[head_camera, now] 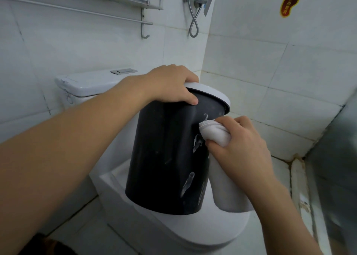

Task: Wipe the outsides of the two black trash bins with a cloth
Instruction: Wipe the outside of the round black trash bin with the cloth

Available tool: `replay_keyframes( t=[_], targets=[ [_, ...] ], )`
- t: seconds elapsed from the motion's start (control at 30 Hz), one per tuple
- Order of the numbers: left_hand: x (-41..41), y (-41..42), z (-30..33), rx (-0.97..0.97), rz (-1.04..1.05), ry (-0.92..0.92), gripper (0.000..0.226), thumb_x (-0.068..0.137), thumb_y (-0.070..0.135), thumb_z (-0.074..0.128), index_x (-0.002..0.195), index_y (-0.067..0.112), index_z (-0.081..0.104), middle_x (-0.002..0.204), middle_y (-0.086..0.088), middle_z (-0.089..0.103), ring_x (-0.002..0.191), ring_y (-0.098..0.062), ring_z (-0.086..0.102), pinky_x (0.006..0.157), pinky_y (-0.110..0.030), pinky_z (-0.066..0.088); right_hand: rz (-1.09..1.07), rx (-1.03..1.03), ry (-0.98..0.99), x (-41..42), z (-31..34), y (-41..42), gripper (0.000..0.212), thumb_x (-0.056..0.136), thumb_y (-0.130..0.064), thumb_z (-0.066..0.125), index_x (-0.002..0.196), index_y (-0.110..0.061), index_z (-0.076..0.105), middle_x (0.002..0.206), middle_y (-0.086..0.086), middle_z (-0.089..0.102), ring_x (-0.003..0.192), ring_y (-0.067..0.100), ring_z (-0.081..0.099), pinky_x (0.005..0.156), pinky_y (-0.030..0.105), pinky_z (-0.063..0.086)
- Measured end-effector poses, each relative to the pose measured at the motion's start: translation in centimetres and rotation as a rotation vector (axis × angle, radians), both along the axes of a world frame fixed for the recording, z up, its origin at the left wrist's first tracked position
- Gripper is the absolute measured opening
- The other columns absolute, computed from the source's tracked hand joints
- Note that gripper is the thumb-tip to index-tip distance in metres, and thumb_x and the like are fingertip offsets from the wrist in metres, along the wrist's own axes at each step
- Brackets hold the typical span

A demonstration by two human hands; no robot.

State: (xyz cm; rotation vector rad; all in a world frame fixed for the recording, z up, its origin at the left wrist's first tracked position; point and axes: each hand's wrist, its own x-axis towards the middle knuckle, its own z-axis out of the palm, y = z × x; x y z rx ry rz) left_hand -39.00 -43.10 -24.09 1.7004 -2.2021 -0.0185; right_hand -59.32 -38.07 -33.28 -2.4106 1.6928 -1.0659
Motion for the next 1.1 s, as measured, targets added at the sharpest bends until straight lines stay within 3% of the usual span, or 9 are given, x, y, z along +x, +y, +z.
replay_keyframes(
  t=[0.2, 0.4, 0.7, 1.1],
  targets=[
    [0.1, -0.1, 0.0, 0.001, -0.005, 0.008, 0.020, 0.080, 0.043, 0.071, 0.085, 0.025, 0.063, 0.082, 0.008, 0.063, 0.087, -0.021, 0.059, 0.080, -0.038, 0.048, -0.047, -0.038, 0.056, 0.9, 1.5, -1.5, 0.026, 0.084, -0.040, 0.058, 0.110, -0.038, 0.053, 0.108, -0.006, 0.044, 0.084, 0.026, 0.056, 0.063, 0.033, 0.043],
    [0.6, -0.3, 0.0, 0.012, -0.001, 0.013, 0.019, 0.080, 0.043, 0.071, 0.081, 0.027, 0.061, 0.082, 0.009, 0.063, 0.085, -0.019, 0.059, 0.079, -0.038, 0.047, -0.006, -0.038, 0.182, 1.2, -0.5, 0.5, 0.030, 0.081, -0.039, 0.058, 0.110, -0.040, 0.051, 0.105, -0.009, 0.041, 0.077, 0.022, 0.051, 0.058, 0.032, 0.041],
    [0.2, 0.1, 0.1, 0.007, -0.022, -0.006, 0.021, 0.080, 0.042, 0.070, 0.086, 0.024, 0.063, 0.082, 0.008, 0.063, 0.084, -0.018, 0.059, 0.078, -0.037, 0.047, -0.028, -0.064, 0.078, 1.1, 1.6, -1.4, 0.026, 0.085, -0.040, 0.059, 0.111, -0.040, 0.053, 0.110, -0.007, 0.044, 0.085, 0.023, 0.056, 0.062, 0.032, 0.040],
    [0.7, 0.1, 0.1, 0.012, -0.022, 0.013, 0.019, 0.079, 0.043, 0.071, 0.086, 0.027, 0.063, 0.084, 0.009, 0.064, 0.086, -0.018, 0.059, 0.079, -0.038, 0.048, 0.009, -0.030, 0.147, 0.9, 0.2, -0.1, 0.029, 0.083, -0.041, 0.059, 0.111, -0.044, 0.052, 0.108, -0.011, 0.044, 0.084, 0.021, 0.055, 0.061, 0.031, 0.041]
  ],
)
